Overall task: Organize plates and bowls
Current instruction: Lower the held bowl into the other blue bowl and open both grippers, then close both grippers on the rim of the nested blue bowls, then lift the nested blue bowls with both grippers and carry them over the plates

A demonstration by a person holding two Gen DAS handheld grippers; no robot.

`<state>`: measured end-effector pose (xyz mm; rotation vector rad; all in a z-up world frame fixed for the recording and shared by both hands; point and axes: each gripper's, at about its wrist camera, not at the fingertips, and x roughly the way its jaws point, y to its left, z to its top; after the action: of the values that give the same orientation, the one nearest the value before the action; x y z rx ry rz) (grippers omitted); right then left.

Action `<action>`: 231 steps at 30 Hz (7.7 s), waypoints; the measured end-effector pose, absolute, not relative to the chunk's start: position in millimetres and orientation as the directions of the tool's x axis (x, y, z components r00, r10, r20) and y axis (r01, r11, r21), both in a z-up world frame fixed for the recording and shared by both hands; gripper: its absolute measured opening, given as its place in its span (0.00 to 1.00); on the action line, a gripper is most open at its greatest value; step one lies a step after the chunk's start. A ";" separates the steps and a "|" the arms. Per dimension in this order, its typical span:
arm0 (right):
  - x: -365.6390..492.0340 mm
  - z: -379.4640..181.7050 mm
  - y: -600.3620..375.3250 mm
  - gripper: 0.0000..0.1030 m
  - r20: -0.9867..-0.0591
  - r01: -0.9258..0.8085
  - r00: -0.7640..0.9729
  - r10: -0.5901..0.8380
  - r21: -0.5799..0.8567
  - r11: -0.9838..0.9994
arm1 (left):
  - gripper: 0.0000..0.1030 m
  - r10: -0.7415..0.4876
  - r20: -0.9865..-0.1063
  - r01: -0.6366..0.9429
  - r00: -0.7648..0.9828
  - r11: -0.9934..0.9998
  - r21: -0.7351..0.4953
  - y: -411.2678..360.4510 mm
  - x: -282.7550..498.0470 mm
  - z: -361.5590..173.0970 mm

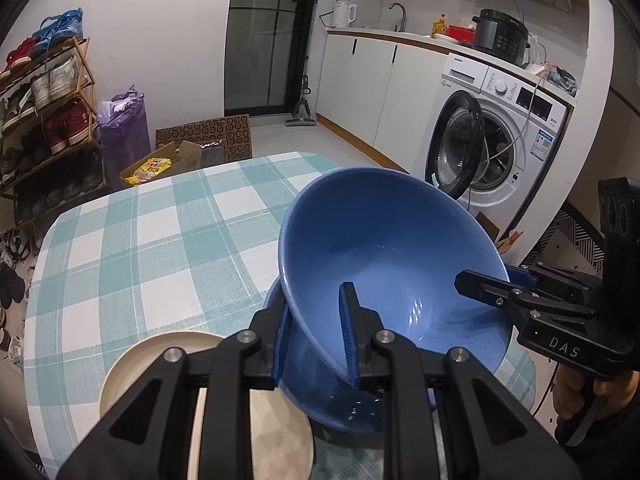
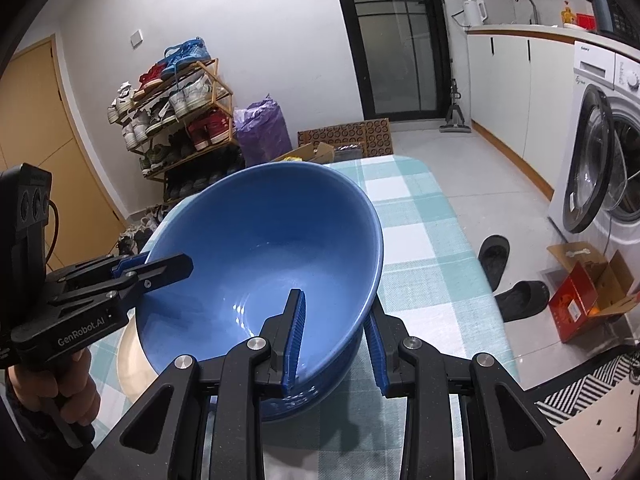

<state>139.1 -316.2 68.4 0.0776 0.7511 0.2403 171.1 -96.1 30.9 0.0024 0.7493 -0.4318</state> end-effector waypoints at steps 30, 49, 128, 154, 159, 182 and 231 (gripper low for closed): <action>146.1 35.1 -300.7 0.31 -0.701 -0.224 0.673 0.236 0.111 0.968 | 0.20 -0.312 -0.723 0.323 0.616 0.937 -0.130 -89.9 163.9 -2.0; 143.4 33.8 -301.9 0.55 -0.687 -0.247 0.684 0.245 0.098 0.964 | 0.40 -0.296 -0.733 0.298 0.613 0.945 -0.132 -80.7 161.3 -6.4; 161.3 -4.9 -316.1 0.66 -0.736 -0.235 0.543 0.405 0.330 0.914 | 0.51 -0.334 -0.756 0.332 0.563 0.929 -0.164 -98.9 173.2 -22.5; 157.9 1.9 -325.4 0.49 -0.747 -0.193 0.561 0.356 0.299 0.934 | 0.50 -0.311 -0.757 0.304 0.575 0.940 -0.155 -105.7 168.4 -14.9; 156.8 3.0 -326.1 0.49 -0.744 -0.194 0.565 0.357 0.301 0.934 | 0.50 -0.307 -0.752 0.302 0.583 0.941 -0.151 -106.6 165.8 -11.2; 141.4 23.8 -326.5 0.49 -0.713 -0.217 0.598 0.365 0.294 0.931 | 0.50 -0.293 -0.728 0.285 0.620 0.948 -0.138 -105.1 154.3 5.1; 129.2 90.9 -221.2 0.49 -0.679 -0.365 0.632 0.373 0.164 0.916 | 0.50 -0.206 -0.627 0.093 0.751 0.974 -0.208 -11.2 124.5 37.7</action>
<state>129.2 -221.2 90.9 0.0112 0.7800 0.4224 124.5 -11.2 37.7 -0.1682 0.7030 -0.1639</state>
